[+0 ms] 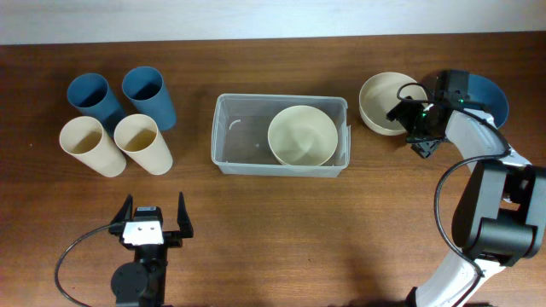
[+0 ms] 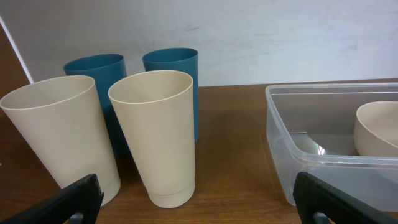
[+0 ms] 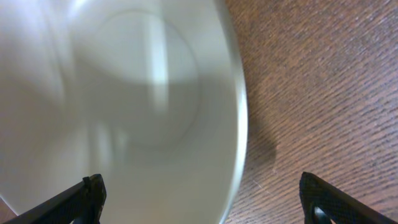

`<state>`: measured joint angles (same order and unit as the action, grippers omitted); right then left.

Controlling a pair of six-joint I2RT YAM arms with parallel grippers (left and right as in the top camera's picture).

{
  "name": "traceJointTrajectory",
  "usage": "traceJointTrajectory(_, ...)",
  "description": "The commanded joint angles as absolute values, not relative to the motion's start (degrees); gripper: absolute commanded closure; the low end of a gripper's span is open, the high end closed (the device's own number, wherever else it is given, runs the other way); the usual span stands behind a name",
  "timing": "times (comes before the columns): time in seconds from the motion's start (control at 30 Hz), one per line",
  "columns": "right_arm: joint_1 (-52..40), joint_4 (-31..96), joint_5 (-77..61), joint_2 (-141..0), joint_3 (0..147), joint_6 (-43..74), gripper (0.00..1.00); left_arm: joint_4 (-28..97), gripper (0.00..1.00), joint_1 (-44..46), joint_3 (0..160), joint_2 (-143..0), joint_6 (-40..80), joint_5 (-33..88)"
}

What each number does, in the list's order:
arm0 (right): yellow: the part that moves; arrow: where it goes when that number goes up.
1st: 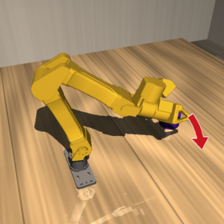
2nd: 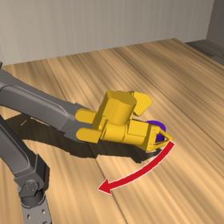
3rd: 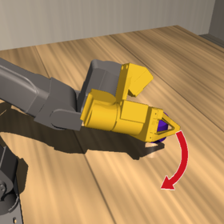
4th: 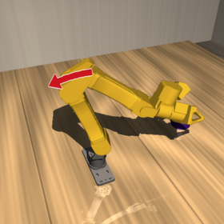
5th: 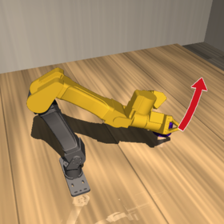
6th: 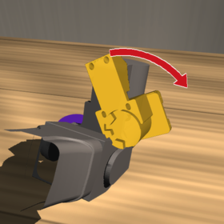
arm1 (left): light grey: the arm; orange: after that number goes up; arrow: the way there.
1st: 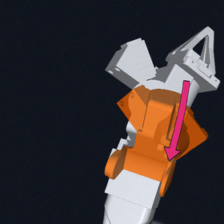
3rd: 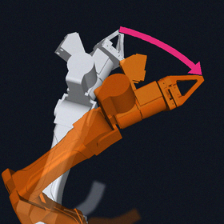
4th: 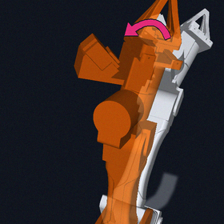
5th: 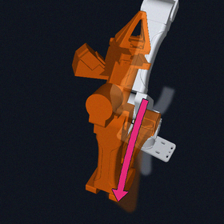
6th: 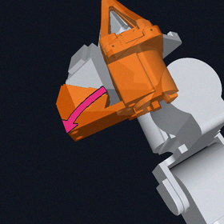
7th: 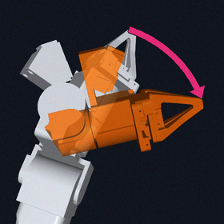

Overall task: Pack container
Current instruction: 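Lower the right gripper onto the back cream bowl's rim and grip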

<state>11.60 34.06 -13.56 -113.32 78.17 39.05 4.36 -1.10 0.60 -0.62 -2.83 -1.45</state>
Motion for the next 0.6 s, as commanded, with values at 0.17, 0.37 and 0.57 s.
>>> traceJointTrajectory(0.17, 11.66, 33.39, -12.84, -115.83, 77.95, 39.48, 0.07, 4.73, 0.0, -1.3, 0.51, -0.3, -3.29, -1.19)
traceJointTrajectory(0.37, 11.66, 33.08, -12.86, -116.64, 77.95, 39.51, 0.11, 4.73, 0.0, -1.3, 0.51, -0.3, -3.29, -1.19)
traceJointTrajectory(0.57, 11.66, 32.69, -13.08, -116.64, 77.95, 39.51, 0.16, 4.73, 0.0, -1.3, 0.51, -0.3, -3.29, -1.19)
